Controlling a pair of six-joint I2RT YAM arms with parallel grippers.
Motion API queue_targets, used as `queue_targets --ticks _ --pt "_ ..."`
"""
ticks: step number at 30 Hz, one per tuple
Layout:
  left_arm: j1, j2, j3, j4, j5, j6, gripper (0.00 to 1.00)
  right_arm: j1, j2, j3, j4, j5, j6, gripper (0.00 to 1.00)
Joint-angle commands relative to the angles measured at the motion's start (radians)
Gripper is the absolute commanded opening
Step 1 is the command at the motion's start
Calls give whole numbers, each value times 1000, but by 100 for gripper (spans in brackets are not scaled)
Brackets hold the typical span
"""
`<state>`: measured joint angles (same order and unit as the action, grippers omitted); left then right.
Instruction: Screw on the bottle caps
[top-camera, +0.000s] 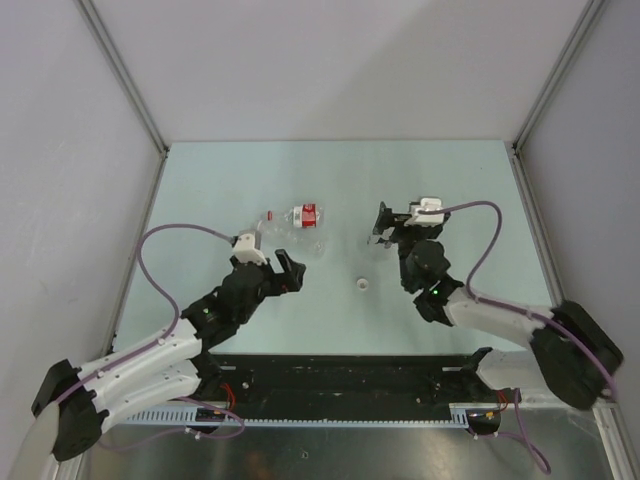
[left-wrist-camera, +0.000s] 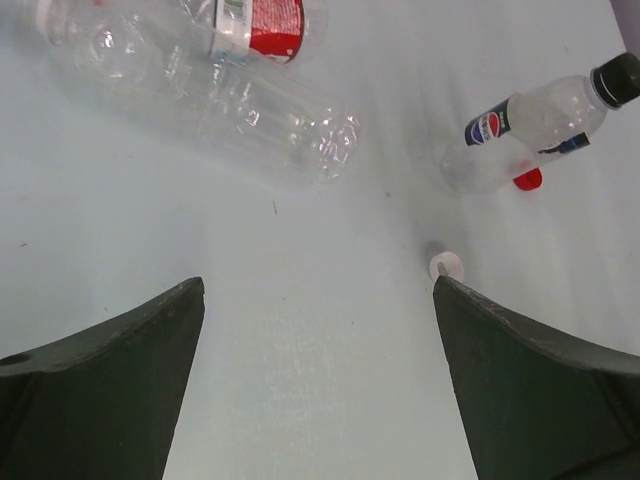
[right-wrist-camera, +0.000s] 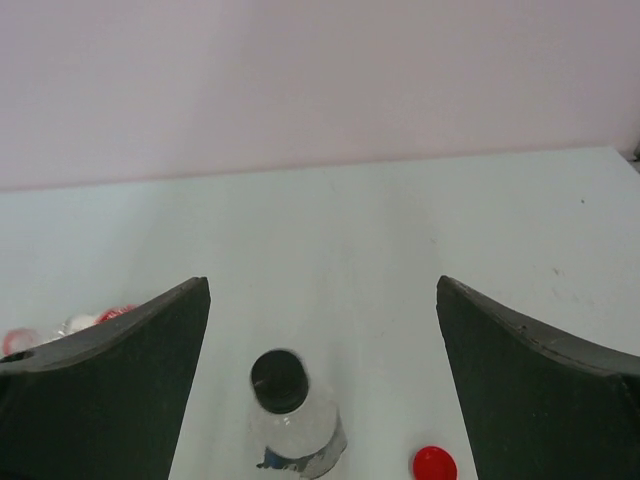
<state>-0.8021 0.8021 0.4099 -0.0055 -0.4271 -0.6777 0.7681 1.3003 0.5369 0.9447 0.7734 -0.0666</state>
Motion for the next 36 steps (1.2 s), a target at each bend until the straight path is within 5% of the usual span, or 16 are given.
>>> queue_targets --ticks 1,8,13,21,36 --pt "7 75 76 12 107 -2 99 -22 -216 31 -335 -47 173 99" --pt "-22 338 208 12 210 -37 98 -85 -537 80 -1101 -82 561 99" --pt "-94 523 328 18 243 -52 95 -97 -677 78 -1349 -47 704 99" --pt "-123 762 455 32 323 -86 78 -104 -713 74 -1433 -58 753 99" --pt "-123 921 527 78 290 -125 53 -109 -680 30 -1430 -45 783 99"
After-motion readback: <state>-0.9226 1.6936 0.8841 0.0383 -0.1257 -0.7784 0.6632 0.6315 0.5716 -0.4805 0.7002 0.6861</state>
